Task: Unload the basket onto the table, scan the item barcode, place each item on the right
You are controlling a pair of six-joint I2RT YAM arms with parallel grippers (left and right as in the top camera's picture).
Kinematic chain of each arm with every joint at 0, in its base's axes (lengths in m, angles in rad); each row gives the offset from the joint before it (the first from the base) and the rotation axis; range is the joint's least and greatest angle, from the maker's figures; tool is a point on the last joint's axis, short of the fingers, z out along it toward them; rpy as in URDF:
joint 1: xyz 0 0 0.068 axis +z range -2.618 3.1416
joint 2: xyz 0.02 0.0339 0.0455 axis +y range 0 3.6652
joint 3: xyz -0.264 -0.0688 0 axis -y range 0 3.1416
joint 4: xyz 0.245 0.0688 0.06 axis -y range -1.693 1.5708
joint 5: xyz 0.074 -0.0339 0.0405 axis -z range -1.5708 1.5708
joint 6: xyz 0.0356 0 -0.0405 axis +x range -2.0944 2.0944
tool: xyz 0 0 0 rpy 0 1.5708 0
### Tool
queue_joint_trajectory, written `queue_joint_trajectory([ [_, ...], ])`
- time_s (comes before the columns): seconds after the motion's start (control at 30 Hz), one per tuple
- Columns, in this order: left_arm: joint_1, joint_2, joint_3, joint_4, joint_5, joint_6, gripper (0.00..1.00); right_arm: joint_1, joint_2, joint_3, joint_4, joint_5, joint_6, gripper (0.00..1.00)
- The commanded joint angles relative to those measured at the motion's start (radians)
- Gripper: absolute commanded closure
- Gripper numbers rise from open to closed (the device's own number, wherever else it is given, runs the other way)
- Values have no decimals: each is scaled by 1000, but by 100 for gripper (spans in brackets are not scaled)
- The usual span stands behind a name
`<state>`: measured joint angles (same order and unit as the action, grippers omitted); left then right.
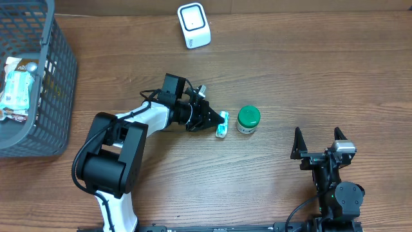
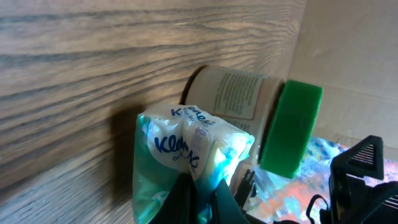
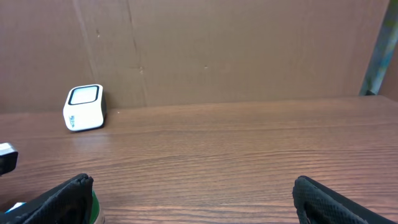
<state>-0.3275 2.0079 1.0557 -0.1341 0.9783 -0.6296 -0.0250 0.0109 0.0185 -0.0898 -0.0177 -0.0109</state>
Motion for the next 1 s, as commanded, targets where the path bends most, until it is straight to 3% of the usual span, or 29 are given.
queue_joint_trajectory([
  [0.0, -7, 10, 6, 11, 43, -1, 90, -3, -8, -11, 6, 10, 4, 0],
  [0.23, -7, 10, 6, 11, 37, 25, 58, -3, -8, -11, 6, 10, 4, 0],
  [0.53, -6, 10, 7, 12, 71, 47, 50, -3, -8, -11, 6, 10, 4, 0],
  [0.6, -6, 10, 7, 12, 70, 54, 51, -3, -8, -11, 6, 9, 4, 0],
  [0.73, -6, 6, 14, 11, 70, 53, 78, -3, -8, -11, 6, 10, 4, 0],
  [0.9, -10, -43, 47, 4, 58, 45, 80, -3, -8, -11, 6, 9, 4, 0],
  [0.97, -16, -71, 56, -21, -1, 15, 90, -3, -8, -11, 6, 10, 4, 0],
])
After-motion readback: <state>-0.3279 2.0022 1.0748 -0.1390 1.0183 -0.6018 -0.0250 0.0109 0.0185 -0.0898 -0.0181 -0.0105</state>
